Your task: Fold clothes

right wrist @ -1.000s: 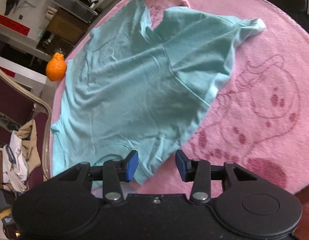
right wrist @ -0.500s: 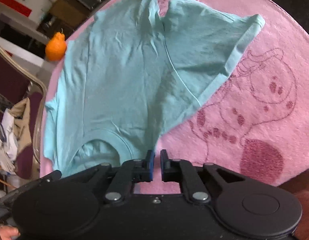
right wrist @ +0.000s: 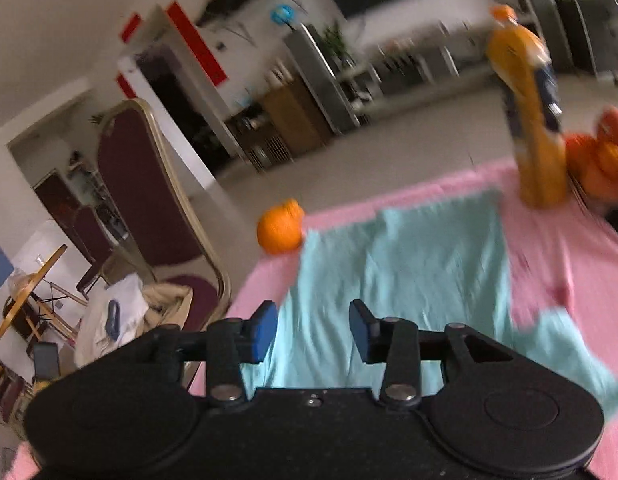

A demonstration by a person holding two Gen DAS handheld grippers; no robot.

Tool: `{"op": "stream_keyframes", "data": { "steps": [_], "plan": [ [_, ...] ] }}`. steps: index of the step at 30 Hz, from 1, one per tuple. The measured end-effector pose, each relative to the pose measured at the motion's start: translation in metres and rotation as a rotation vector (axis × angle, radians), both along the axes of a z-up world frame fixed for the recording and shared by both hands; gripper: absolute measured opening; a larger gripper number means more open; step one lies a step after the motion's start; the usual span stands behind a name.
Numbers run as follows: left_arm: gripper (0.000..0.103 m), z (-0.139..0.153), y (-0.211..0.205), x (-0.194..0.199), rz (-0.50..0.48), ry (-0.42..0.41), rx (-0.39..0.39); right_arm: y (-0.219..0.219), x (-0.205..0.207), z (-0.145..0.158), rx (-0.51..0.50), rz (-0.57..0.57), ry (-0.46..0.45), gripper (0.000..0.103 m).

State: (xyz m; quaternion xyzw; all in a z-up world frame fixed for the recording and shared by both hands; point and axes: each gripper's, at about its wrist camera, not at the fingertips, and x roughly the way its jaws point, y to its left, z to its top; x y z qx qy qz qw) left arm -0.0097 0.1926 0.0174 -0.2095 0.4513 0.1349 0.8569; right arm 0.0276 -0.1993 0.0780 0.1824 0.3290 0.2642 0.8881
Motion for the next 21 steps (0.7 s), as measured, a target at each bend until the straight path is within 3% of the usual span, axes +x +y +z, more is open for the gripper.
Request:
{"op": "stream_keyframes", "data": {
  "steps": [4,6,9,13,17,20,21],
  "plan": [
    [0.021,-0.028,0.014,0.015,0.041,0.054,-0.066,0.010,0.026,-0.042,-0.017,-0.008,-0.017,0.039],
    [0.022,-0.037,0.016,0.021,0.058,0.090,-0.086,0.009,0.033,-0.071,-0.022,-0.040,0.056,0.039],
    [0.027,-0.042,0.012,0.027,0.072,0.129,-0.059,0.012,0.040,-0.083,-0.053,-0.044,0.116,0.038],
    [0.029,-0.055,0.011,0.034,0.097,0.184,-0.062,0.014,0.040,-0.085,-0.077,-0.046,0.120,0.039],
    [0.036,-0.057,0.008,0.039,0.116,0.179,-0.020,0.014,0.041,-0.089,-0.092,-0.048,0.141,0.039],
    [0.026,-0.056,0.003,0.039,0.117,0.161,0.013,0.015,0.042,-0.093,-0.103,-0.050,0.158,0.040],
    [0.006,-0.054,0.000,0.039,0.107,0.148,0.024,0.015,0.044,-0.096,-0.113,-0.058,0.177,0.040]
  ]
}}
